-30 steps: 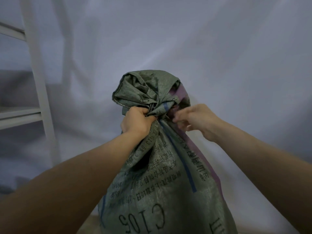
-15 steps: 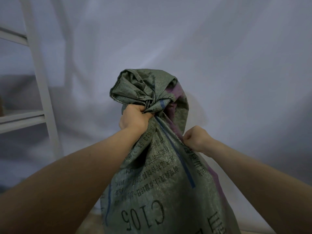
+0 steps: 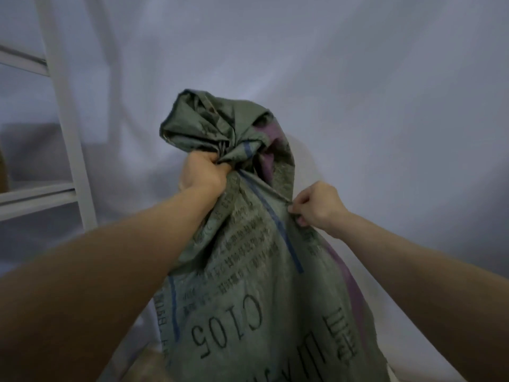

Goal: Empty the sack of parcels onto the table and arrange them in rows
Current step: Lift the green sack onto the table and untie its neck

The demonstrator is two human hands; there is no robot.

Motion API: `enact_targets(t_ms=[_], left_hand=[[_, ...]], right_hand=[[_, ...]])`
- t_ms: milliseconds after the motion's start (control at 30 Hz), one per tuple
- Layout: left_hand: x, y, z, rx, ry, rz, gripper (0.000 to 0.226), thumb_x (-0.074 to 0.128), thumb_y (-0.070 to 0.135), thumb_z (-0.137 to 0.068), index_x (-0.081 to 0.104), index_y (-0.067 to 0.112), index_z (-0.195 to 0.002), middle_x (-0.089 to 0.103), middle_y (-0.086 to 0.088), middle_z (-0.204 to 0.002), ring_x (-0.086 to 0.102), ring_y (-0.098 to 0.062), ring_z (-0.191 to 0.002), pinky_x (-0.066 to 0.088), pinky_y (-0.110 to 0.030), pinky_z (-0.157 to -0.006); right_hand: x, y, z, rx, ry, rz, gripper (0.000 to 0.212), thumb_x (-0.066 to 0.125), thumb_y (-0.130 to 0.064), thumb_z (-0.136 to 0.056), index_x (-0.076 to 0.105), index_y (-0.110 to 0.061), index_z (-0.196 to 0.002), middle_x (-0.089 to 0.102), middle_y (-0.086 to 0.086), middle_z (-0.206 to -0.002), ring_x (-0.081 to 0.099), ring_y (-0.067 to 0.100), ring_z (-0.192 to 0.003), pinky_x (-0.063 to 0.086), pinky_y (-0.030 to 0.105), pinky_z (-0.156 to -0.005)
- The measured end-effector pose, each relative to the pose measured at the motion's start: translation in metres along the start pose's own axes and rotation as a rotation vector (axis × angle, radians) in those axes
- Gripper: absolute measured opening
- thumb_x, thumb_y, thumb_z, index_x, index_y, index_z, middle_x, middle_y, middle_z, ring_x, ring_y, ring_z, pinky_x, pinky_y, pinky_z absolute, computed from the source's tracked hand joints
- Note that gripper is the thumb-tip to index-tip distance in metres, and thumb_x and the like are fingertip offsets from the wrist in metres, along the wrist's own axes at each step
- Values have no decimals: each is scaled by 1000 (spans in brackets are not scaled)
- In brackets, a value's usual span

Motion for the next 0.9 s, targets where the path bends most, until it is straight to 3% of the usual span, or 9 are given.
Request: enact_targets(t_ms=[133,300,400,467,667,800,900], left_hand=[[-12,13,-14,10,140,85,11,71,37,-75,74,26,-76,73,4,-76,68,-25,-80,58,-40,-78],[7,-32,-5,-69,-43,99,11,74,45,-64,69,35,-62,75,5,-84,69,-25,-83,58,-41,-86],[-9,-2,-22,-34,44,158,7,74,36,-74,74,29,-75,74,4,-84,68,-23,-82,58,-38,-84],[-15,14,-30,-15,90,210,5,72,35,-73,74,31,-73,74,6,-77,69,-23,-78,59,-39,-80],[6,-24,0,-85,-35,173,20,77,36,-72,65,33,-56,73,5,-81,67,-24,-81,58,-41,-86],[-9,20,-20,12,70,209,10,74,30,-81,73,24,-73,70,7,-74,64,-18,-76,55,-33,-79],[-4,26,-15,45,52,269,14,75,30,-77,72,25,-66,69,11,-66,64,-15,-72,55,-33,-74]], right_hand=[[-2,-15,-11,-101,193,-72,17,72,-9,-89,73,-5,-73,72,16,-66,72,31,-63,62,44,-74],[17,6,-17,9,60,68,19,72,-8,-88,74,7,-77,72,24,-72,72,38,-71,61,49,-75],[9,-13,-29,-125,248,28,17,68,-10,-89,73,0,-76,72,18,-73,71,37,-73,60,48,-78],[1,-20,-32,-175,353,-50,16,67,-11,-90,72,-3,-77,72,14,-74,70,35,-73,60,47,-78],[13,10,-33,-33,136,50,15,70,-4,-85,72,6,-74,72,26,-77,71,40,-76,59,52,-79],[-4,-10,-36,-157,364,-75,15,67,-10,-87,72,-6,-73,73,18,-75,71,37,-76,59,50,-79],[-12,-3,-33,-147,379,-102,15,69,-11,-87,71,-6,-73,73,17,-76,71,36,-76,59,51,-79]])
Point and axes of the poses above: each hand's wrist, its own z-axis away from the middle knuckle, its own x-axis out of the palm, y = z × x, the point moved 4 cm from there along -z, towards the middle knuckle
